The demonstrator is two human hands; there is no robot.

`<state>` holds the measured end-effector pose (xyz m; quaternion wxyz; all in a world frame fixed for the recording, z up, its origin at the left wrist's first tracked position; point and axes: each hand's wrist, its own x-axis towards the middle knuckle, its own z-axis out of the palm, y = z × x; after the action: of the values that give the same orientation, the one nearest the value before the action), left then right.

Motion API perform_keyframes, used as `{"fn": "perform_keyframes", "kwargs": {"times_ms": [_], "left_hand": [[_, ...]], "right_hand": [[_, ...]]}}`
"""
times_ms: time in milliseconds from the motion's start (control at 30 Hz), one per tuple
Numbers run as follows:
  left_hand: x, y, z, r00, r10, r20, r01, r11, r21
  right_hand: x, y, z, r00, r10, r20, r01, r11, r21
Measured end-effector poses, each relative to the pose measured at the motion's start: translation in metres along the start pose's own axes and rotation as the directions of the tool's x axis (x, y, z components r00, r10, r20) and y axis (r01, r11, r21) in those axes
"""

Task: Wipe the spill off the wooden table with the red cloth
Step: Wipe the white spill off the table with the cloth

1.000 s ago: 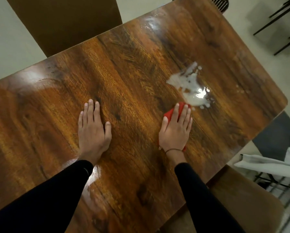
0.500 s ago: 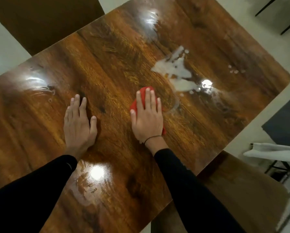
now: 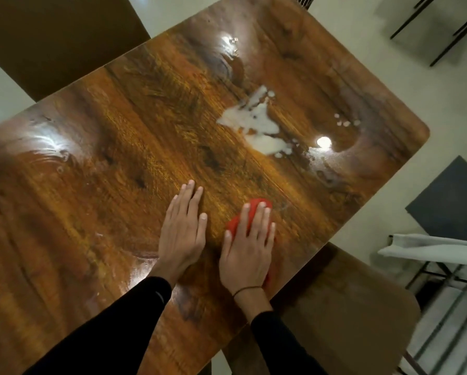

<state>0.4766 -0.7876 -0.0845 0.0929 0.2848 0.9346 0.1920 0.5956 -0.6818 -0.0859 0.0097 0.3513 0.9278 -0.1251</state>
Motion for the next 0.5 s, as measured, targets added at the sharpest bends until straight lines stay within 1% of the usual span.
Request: {"fn": "perform_keyframes", "kwargs": {"times_ms": [67,133,200,233,300,400,500], "left_hand": [[-0.001,-0.001,0.002,1.0,-0.012,-0.019,0.012,1.0,0.01],[0.0,-0.001,0.002,1.0,-0.012,-0.016,0.013,1.0,0.026],[-0.001,0.002,0.003,1.0,-0.016,-0.017,0.017,0.999,0.044],[-0.001,0.003,0.003,1.0,-0.018,-0.019,0.019,0.998,0.054],[-0.002,0.003,0.002,1.0,-0.018,-0.009,0.019,0.998,0.063],[-0.002,0.002,0.003,1.0,-0.022,0.011,0.022,0.997,0.074],[-0.001,0.001,0.005,1.0,-0.02,0.014,0.019,0.996,0.092]], "right_hand": [[-0.005,-0.002,0.003,0.986,-0.161,0.036,0.161,0.987,-0.011],[0.009,0.002,0.001,0.956,-0.287,0.058,0.288,0.958,-0.01],[0.032,0.006,-0.002,0.931,-0.36,0.058,0.362,0.932,-0.022],[0.045,0.009,-0.004,0.929,-0.366,0.048,0.367,0.93,-0.02],[0.071,0.018,-0.01,0.954,-0.301,0.02,0.301,0.954,-0.011],[0.095,0.046,-0.019,0.997,-0.078,-0.027,0.078,0.997,0.0],[0.088,0.075,-0.025,0.986,0.149,-0.07,-0.149,0.989,0.008]]}}
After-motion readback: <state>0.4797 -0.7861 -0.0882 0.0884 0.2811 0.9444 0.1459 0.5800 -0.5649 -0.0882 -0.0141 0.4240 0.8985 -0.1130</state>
